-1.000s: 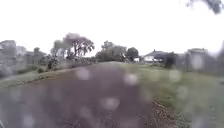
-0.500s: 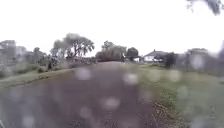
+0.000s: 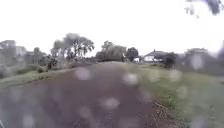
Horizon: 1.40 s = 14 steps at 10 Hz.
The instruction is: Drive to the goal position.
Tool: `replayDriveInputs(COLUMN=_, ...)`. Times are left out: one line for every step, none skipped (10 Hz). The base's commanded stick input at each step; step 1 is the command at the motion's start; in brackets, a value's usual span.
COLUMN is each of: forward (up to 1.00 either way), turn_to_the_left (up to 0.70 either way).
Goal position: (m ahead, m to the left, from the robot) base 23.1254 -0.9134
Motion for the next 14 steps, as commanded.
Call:
replayDriveInputs(forward=1.00, turn_to_the_left=0.00)
replayDriveInputs(forward=1.00, turn_to_the_left=0.00)
replayDriveInputs(forward=1.00, turn_to_the_left=0.00)
replayDriveInputs(forward=1.00, turn_to_the_left=0.00)
replayDriveInputs(forward=1.00, turn_to_the_left=0.00)
replayDriveInputs(forward=1.00, turn_to_the_left=0.00)
replayDriveInputs(forward=1.00, turn_to_the_left=0.00)
replayDriveInputs(forward=1.00, turn_to_the_left=0.00)
replayDriveInputs(forward=1.00, turn_to_the_left=0.00)
replayDriveInputs(forward=1.00, turn_to_the_left=0.00)
replayDriveInputs(forward=1.00, turn_to_the_left=0.00)
replayDriveInputs(forward=1.00, turn_to_the_left=0.00)
replayDriveInputs(forward=1.00, turn_to_the_left=0.00)
replayDriveInputs(forward=1.00, turn_to_the_left=0.00)
